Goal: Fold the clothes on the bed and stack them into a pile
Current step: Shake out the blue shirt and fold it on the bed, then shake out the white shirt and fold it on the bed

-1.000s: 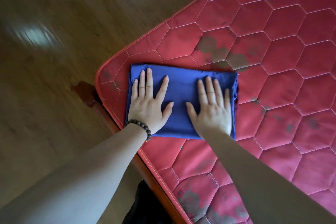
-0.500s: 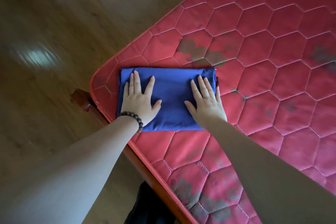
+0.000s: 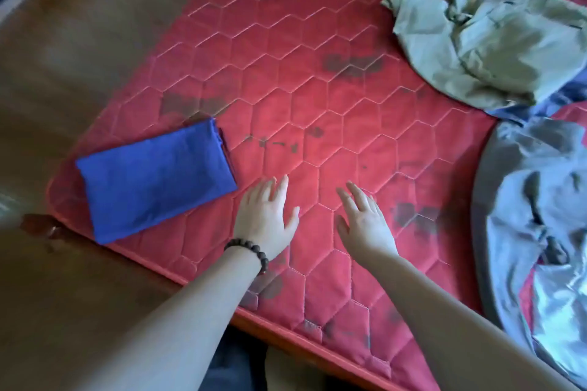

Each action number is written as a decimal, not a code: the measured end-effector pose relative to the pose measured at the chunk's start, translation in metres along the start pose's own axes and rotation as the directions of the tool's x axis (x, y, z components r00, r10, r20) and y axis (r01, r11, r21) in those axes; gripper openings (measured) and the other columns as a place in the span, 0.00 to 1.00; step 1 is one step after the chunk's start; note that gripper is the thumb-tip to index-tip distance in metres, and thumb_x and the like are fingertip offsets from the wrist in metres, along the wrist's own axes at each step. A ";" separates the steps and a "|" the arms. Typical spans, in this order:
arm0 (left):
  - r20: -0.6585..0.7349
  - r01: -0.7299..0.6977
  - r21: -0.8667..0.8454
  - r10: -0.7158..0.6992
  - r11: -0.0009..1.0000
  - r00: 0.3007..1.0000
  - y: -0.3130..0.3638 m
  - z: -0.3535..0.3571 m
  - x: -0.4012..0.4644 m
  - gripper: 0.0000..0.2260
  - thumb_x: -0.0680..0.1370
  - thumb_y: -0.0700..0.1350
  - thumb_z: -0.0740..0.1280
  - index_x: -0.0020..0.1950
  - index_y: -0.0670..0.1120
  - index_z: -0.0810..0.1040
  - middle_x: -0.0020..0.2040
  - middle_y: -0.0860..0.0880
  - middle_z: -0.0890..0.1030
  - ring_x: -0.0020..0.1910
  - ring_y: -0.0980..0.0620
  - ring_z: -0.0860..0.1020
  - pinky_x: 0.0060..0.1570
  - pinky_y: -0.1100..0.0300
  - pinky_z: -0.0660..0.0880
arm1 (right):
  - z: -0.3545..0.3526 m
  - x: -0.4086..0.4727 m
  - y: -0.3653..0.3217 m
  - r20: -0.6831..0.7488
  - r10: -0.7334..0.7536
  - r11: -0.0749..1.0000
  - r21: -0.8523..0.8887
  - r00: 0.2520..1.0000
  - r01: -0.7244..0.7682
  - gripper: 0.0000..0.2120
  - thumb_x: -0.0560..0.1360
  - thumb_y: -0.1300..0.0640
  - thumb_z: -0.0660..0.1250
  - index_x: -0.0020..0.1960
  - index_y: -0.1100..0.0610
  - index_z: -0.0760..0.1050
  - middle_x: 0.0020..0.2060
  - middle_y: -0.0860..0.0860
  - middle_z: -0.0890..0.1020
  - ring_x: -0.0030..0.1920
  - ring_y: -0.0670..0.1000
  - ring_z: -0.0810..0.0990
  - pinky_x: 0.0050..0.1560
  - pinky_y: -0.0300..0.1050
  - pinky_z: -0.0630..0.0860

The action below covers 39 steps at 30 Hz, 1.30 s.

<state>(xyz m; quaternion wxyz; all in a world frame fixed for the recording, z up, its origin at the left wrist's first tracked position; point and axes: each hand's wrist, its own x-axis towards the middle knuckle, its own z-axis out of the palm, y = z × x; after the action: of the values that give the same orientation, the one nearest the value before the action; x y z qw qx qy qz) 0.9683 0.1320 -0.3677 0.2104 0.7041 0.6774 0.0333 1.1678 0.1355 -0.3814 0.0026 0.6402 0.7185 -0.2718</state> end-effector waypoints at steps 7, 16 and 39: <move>0.140 -0.240 -0.005 0.238 0.971 0.961 0.174 0.023 -0.029 0.29 0.80 0.57 0.57 0.78 0.47 0.57 0.75 0.42 0.65 0.75 0.44 0.61 0.74 0.50 0.58 | -0.081 -0.126 0.124 -0.119 0.271 0.962 0.051 0.955 -0.267 0.28 0.77 0.60 0.60 0.76 0.53 0.61 0.76 0.53 0.61 0.73 0.57 0.62 0.74 0.52 0.58; 0.320 -0.467 0.030 0.434 0.884 0.842 0.323 0.089 -0.051 0.30 0.79 0.57 0.57 0.79 0.49 0.57 0.78 0.45 0.60 0.77 0.48 0.55 0.75 0.52 0.53 | -0.094 -0.241 0.249 -0.207 0.556 0.831 0.115 0.805 -0.544 0.30 0.71 0.62 0.68 0.72 0.57 0.68 0.71 0.61 0.68 0.65 0.65 0.71 0.66 0.57 0.67; 0.383 -0.572 0.009 0.526 0.820 0.760 0.453 0.194 -0.032 0.20 0.80 0.53 0.60 0.70 0.46 0.70 0.75 0.45 0.63 0.74 0.47 0.60 0.71 0.53 0.57 | -0.090 -0.203 0.498 -0.233 0.777 0.623 0.417 0.585 -0.662 0.16 0.74 0.64 0.58 0.60 0.55 0.73 0.56 0.56 0.72 0.57 0.60 0.70 0.45 0.46 0.65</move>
<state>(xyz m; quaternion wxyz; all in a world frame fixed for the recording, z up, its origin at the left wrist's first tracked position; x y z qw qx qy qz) 1.4558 0.0558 -0.3815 0.2681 0.8770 0.3907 -0.0797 1.6943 0.0005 -0.4263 -0.1221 0.9112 0.3304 -0.2135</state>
